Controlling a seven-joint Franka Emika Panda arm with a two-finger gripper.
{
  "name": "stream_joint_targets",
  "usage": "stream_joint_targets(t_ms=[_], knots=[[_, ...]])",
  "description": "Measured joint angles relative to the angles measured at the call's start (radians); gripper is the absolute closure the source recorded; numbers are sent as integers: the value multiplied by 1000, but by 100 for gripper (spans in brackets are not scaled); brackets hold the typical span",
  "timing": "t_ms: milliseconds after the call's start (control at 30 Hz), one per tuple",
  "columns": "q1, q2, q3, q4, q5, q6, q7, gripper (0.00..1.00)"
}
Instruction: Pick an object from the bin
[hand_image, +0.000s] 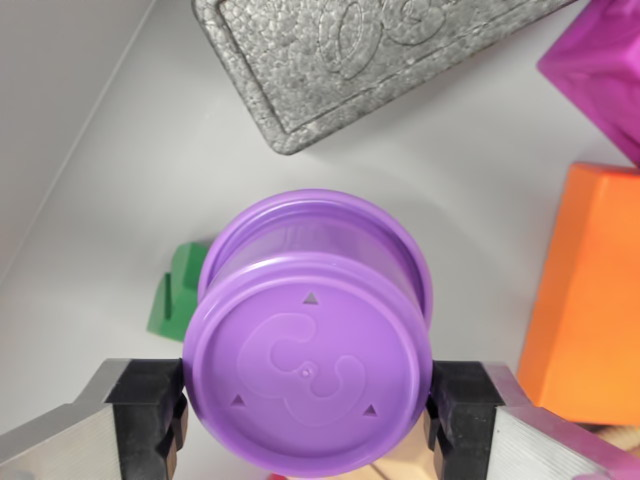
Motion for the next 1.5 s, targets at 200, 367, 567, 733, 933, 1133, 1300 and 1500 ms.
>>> stream_joint_targets(t_ms=[200,367,567,733,933,1133,1300,1500], knots=[[-1,-51,4,-6,10,-46,-7,100],[-1,-96,6,-7,20,-92,-13,100],[-1,-151,8,-7,32,-150,-21,100],[-1,-190,10,-1,40,-194,-27,100],[-1,-233,11,10,48,-253,-32,100],[0,-275,11,28,54,-312,-35,100],[0,-299,11,43,58,-354,-38,100],[1,-327,11,62,62,-402,-41,100]])
